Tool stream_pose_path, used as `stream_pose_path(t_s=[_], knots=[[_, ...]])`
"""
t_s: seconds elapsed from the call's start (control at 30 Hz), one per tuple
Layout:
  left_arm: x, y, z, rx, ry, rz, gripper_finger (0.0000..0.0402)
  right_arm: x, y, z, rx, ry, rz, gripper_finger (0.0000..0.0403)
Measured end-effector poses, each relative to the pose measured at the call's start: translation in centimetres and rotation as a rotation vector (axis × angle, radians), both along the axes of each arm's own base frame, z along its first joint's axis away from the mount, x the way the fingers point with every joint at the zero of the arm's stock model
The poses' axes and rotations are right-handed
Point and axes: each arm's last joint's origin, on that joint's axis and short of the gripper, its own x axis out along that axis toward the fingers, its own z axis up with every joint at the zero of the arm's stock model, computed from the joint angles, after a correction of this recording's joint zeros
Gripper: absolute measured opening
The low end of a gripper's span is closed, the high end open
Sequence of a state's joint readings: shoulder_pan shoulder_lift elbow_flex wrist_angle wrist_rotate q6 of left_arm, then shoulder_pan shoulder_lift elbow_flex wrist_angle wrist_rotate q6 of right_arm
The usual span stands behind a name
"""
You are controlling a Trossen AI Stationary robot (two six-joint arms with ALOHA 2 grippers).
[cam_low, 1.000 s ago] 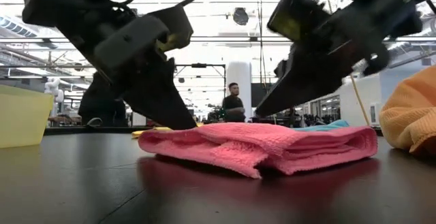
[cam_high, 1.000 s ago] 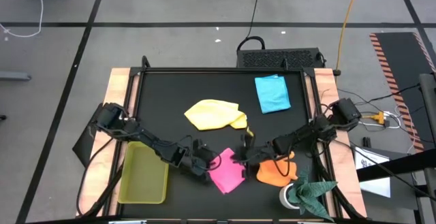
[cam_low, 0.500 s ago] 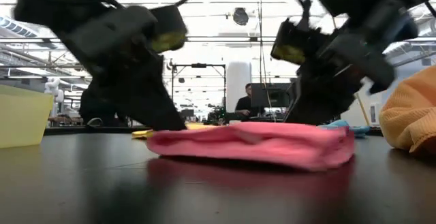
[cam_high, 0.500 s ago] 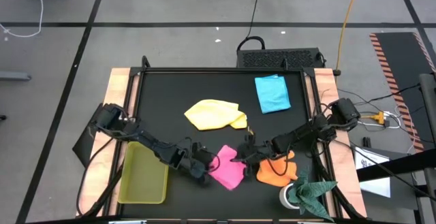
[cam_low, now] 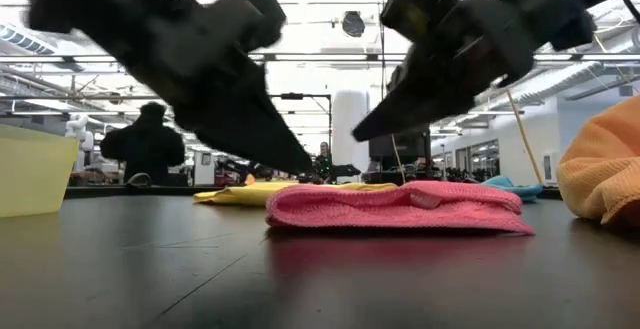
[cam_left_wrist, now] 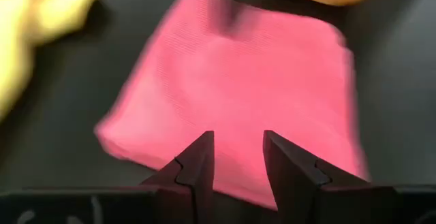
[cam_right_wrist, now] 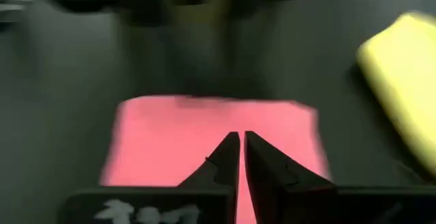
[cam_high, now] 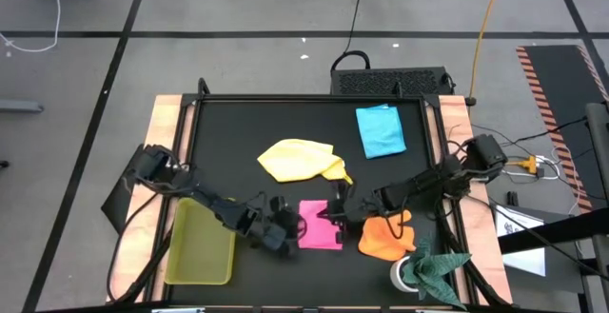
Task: Fold microfiber towels
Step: Fold the pink microfiber towel
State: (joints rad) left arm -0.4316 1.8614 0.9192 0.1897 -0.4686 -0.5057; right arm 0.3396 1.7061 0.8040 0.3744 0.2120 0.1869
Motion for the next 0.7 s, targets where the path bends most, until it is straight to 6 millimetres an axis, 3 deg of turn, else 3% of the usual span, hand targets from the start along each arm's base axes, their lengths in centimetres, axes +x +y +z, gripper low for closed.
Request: stream_pose_path(t_s=[0.17,0.33,0.5,0.7], knots=[[1.3,3.5,0.1,0.055,0.002,0.057,0.0126,-0.8,2.2,-0.6,0.166,0.079,0.086,0.0015],[1.8,5.1,-0.1,0.015,0.046,0.010,0.0126,-1.4,2.5,-2.1,0.134,0.189,0.083,0.0015],[0.4,3.8,-1.0,-0.031,0.171,0.021,0.0126,-1.7,0.9,-3.1,0.024,0.273,-0.042,0.0015],[-1.2,0.0,-1.2,-0.101,0.170,0.028,0.0126,-1.3,-1.4,-3.1,-0.108,0.258,-0.182,0.0015]])
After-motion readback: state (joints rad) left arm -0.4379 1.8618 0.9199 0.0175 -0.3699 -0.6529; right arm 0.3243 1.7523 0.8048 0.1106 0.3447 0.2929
